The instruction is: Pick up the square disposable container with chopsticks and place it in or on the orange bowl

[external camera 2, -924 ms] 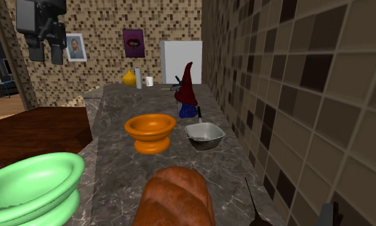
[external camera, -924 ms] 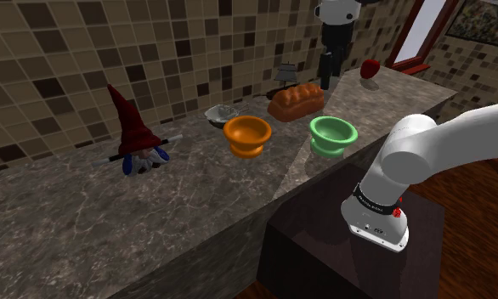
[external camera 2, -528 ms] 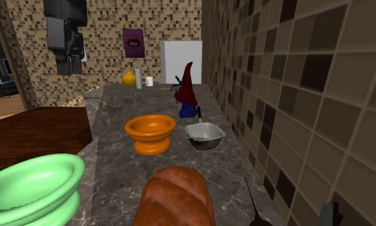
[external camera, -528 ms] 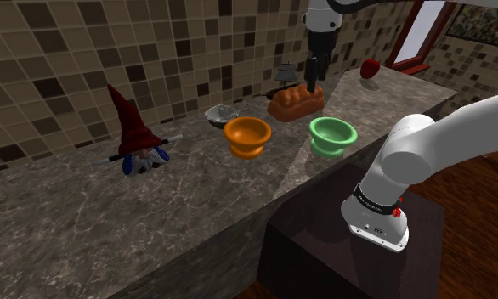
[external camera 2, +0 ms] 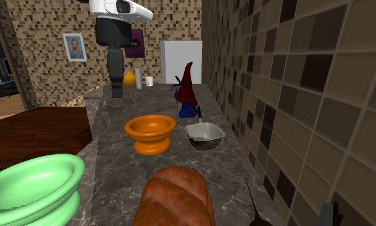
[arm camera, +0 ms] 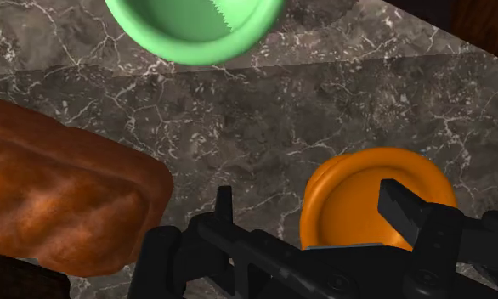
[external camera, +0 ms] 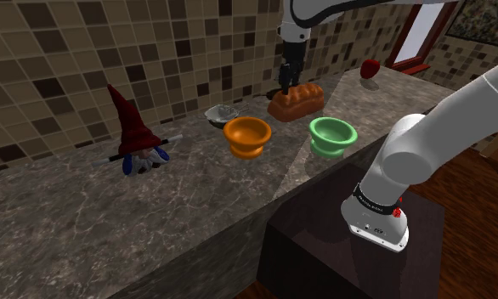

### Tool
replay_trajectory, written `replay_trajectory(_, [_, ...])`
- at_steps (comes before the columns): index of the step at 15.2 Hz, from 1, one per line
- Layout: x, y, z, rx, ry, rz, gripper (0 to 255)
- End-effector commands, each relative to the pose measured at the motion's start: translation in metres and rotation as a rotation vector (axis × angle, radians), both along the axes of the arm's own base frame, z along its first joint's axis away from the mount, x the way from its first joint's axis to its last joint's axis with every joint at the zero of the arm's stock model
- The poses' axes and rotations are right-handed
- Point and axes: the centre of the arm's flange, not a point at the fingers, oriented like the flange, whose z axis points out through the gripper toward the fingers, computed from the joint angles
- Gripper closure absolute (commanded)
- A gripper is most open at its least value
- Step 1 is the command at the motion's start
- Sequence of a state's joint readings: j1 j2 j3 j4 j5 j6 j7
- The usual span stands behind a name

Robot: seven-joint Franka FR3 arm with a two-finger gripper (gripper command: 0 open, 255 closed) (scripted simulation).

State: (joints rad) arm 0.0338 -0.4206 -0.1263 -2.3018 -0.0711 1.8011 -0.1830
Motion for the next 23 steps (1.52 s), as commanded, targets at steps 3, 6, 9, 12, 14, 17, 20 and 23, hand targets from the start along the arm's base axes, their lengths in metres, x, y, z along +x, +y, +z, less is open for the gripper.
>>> replay_trajectory(3, [0.045,-0.008,-0.026,0.037,-0.015,0.026,0])
replay_trajectory(6, [0.078,-0.013,-0.045,0.066,-0.025,0.045,0])
replay_trajectory(9, [0.112,-0.016,-0.063,0.094,-0.035,0.065,0])
replay_trajectory(12, [0.146,-0.018,-0.080,0.122,-0.045,0.084,0])
replay_trajectory(14, [0.169,-0.019,-0.092,0.141,-0.052,0.097,0])
replay_trajectory(17, [0.204,-0.019,-0.109,0.169,-0.062,0.116,0])
replay_trajectory(20, [0.239,-0.018,-0.126,0.198,-0.072,0.135,0])
replay_trajectory(23, [0.273,-0.016,-0.143,0.226,-0.082,0.155,0])
